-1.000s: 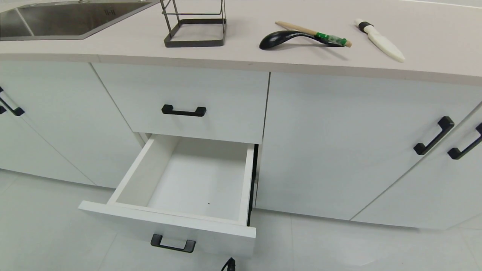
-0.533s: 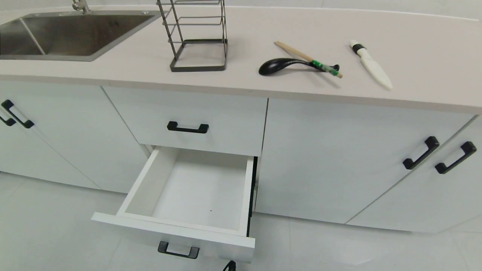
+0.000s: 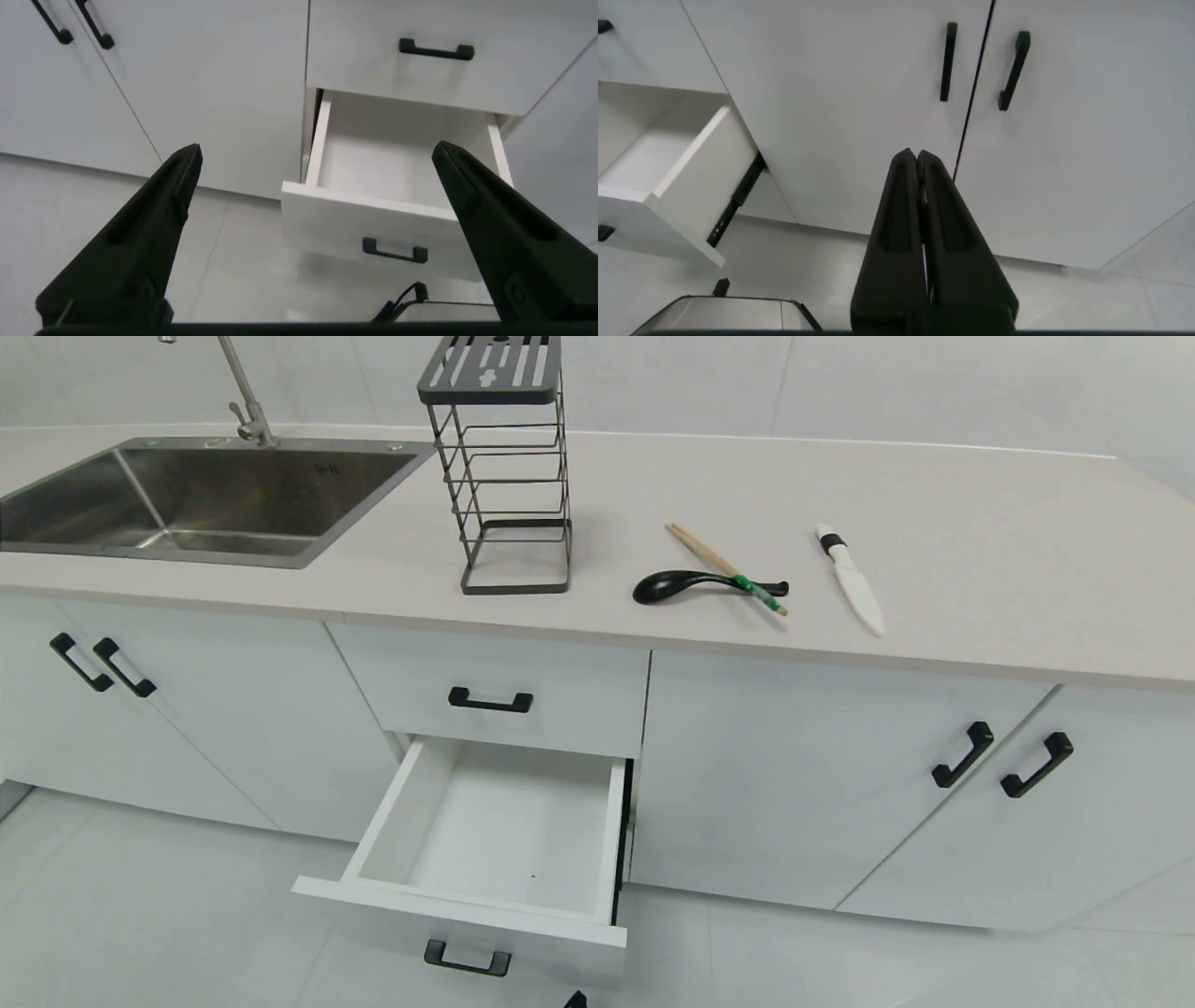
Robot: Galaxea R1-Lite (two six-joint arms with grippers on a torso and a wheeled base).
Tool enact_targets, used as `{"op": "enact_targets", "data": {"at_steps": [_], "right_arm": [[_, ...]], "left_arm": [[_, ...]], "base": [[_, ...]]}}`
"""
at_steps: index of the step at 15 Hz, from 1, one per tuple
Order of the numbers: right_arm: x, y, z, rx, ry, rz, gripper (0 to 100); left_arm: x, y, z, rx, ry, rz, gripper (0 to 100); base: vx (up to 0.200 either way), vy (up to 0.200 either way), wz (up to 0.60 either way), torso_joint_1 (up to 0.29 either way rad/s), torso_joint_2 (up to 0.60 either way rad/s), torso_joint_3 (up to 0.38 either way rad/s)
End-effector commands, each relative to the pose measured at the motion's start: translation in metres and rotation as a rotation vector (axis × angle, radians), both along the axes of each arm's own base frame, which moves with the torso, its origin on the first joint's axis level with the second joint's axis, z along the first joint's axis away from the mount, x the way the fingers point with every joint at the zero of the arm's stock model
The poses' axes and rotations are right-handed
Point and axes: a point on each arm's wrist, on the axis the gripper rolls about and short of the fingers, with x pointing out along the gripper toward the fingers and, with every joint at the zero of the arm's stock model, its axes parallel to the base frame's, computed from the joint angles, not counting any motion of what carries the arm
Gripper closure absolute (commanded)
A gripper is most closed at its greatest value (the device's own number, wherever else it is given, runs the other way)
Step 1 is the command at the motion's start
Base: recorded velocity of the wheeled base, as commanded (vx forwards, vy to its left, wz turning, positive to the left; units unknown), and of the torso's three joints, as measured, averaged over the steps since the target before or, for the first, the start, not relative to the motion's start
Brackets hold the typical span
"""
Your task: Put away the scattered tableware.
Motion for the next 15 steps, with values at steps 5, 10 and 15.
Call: {"op": "enact_targets", "data": {"at_steps": [5,10,15], "right_arm": [[0.0001,0.0000,0.0001,0.001,0.001,0.001,100],[0.0001,0.0000,0.0001,0.000,0.001,-0.001,100],[0.0001,-0.0004,0.0001,-0.004,0.001,-0.016,100]], "left_arm": [[0.0001,0.0000,0.0000,0.001,0.002,0.000,0],[0.0001,0.0000,0.0000,0.001,0.002,0.000,0],[0.0000,-0.0002,-0.0002,0.022,0.002,-0.007,0]], "base": [[0.120,0.000,0.00,0.337,-0.45,-0.216],[0.120,0.000,0.00,0.041,-0.06,-0.032],[0.000,0.000,0.00,0.129,-0.26,-0.119]]}}
